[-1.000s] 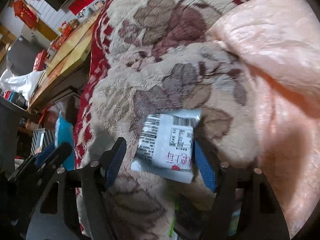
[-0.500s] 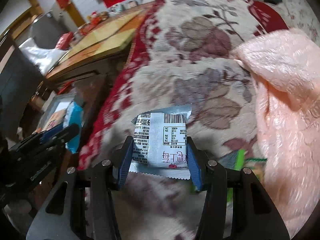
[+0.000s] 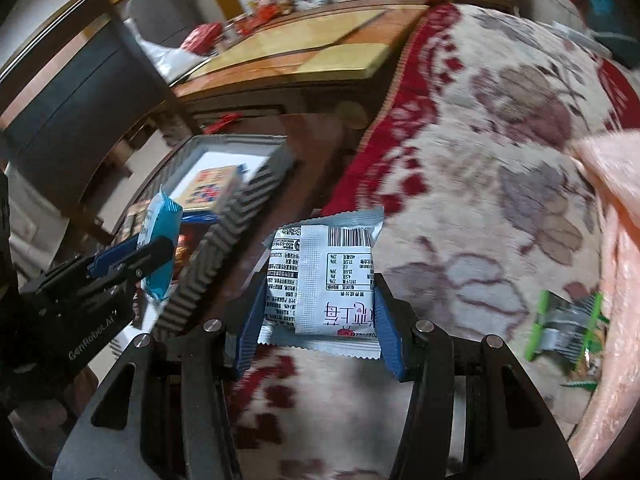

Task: Organize snacks
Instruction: 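Carry the blue bar and white packet over the tray and lower them, then open both grippers to drop the bar and packet into the tray, then move both grippers back to the green packets on the blanket, then grasp the green-black packet with the left gripper while the right gripper grasps the green cookie packet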

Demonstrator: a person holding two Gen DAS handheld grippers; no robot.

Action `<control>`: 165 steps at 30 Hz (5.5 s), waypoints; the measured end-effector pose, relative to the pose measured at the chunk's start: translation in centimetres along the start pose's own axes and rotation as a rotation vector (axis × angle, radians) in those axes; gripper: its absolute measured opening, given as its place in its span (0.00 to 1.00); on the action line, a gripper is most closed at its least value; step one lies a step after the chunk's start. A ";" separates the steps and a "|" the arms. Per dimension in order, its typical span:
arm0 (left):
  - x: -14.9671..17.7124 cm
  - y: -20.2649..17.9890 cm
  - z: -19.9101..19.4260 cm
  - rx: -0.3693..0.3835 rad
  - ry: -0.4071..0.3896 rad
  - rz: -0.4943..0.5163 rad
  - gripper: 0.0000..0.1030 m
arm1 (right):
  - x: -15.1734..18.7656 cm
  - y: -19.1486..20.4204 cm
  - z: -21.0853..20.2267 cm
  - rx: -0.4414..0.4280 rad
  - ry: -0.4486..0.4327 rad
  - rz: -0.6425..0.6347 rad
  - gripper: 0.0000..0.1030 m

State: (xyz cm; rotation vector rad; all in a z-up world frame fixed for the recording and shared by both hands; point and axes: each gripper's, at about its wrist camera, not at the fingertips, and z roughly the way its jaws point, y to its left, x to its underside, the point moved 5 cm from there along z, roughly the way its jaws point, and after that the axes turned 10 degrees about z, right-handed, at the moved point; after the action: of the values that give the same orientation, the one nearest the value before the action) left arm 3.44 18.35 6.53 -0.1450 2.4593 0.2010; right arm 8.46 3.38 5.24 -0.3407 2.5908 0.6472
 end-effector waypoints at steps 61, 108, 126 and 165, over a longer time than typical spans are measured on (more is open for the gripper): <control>2.8 12.4 0.7 -0.147 0.013 -0.245 0.81 | -1.6 15.1 5.6 -0.120 0.050 -0.289 0.62; 0.1 -14.7 1.8 0.133 0.043 0.132 0.85 | 3.0 -13.4 -8.3 0.219 -0.143 0.119 0.62; -1.3 -25.1 4.2 0.403 0.120 0.226 0.85 | 6.5 -21.0 -10.2 0.289 -0.070 0.206 0.62; -3.0 -25.9 6.3 0.562 0.149 0.228 0.36 | 2.9 -25.0 -2.3 0.220 0.033 0.393 0.58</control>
State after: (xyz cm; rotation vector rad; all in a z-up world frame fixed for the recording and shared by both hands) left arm 13.59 -5.74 0.80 0.3757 2.5745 -0.4190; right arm 13.50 -19.64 -3.98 0.2355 2.7494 0.4760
